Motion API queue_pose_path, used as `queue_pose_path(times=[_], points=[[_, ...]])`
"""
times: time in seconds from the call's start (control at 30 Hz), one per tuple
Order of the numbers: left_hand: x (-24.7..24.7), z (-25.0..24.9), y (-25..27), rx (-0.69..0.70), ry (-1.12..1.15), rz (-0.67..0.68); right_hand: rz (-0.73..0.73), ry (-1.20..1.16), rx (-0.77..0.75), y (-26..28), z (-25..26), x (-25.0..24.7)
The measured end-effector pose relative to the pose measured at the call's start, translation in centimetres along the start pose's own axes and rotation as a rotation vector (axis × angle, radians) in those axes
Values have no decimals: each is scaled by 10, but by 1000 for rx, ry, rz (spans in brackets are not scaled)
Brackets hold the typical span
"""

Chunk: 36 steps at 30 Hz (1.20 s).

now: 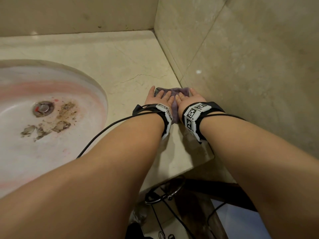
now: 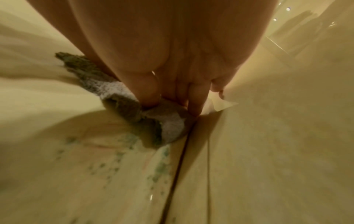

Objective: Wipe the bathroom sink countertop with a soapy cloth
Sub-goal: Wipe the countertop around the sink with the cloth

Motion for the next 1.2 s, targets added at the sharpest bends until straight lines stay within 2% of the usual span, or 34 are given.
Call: queue_pose_path(times=[0.7,0.93,1.2], points=[[45,-47,47,43,-24,-11,-20,-45,25,49,28,58],[55,-57,60,50,10,-51,0,23,-10,72,37,56],[60,-62,67,54,-31,-29,54,-34,-11,77,42,63]])
Point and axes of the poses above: each hand's wrist, its own y-axis away from the middle knuckle, its own x-axis out of the palm, z = x × y, the point moved 5 cm from there along -y, towards the middle knuckle, and after that the axes turned 15 degrees about y, right-handed, at the moved point
